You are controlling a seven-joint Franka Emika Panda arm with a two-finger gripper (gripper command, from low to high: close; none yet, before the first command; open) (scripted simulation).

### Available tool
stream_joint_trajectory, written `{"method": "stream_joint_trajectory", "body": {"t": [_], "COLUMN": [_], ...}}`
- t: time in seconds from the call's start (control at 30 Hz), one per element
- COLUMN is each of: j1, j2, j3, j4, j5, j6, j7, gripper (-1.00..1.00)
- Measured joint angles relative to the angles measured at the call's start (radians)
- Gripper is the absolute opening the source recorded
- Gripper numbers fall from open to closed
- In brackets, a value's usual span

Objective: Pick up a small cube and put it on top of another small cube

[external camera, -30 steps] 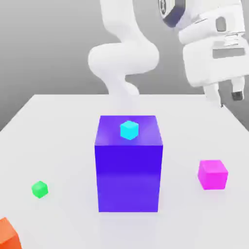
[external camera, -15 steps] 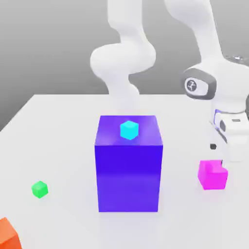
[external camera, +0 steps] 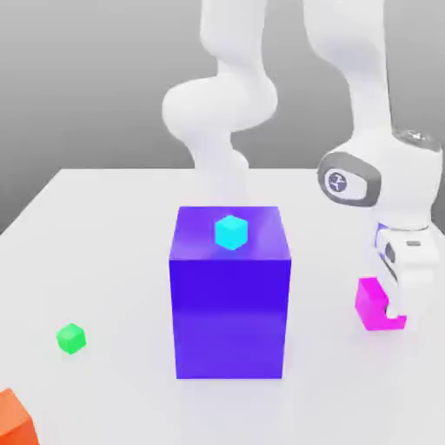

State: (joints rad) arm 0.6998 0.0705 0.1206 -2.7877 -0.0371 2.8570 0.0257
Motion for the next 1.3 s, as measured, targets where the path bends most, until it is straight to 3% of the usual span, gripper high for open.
{"method": "stream_joint_trajectory", "body": {"t": [0.1,0.2,0.3,0.53,0.8,0.9,1.03,1.3], "j1": [0.021,0.043,-0.152,-0.432,-0.795,-0.903,-0.929,-0.910], "j2": [-0.071,-0.092,-0.107,-0.134,-0.151,-0.154,-0.130,-0.017], "j3": [0.003,-0.089,-0.185,-0.323,-0.513,-0.573,-0.592,-0.580], "j4": [0.027,0.077,0.118,0.201,0.165,0.102,0.064,0.072], "j5": [0.049,0.061,0.058,0.057,0.010,-0.023,-0.008,0.132], "j6": [-0.058,-0.075,-0.092,-0.129,-0.178,-0.194,-0.181,-0.088], "j7": [-0.037,-0.023,0.017,0.107,0.266,0.335,0.344,0.244], "gripper": [-1.00,-1.00,-1.00,-1.00,-1.00,-1.00,-1.00,-1.00]}}
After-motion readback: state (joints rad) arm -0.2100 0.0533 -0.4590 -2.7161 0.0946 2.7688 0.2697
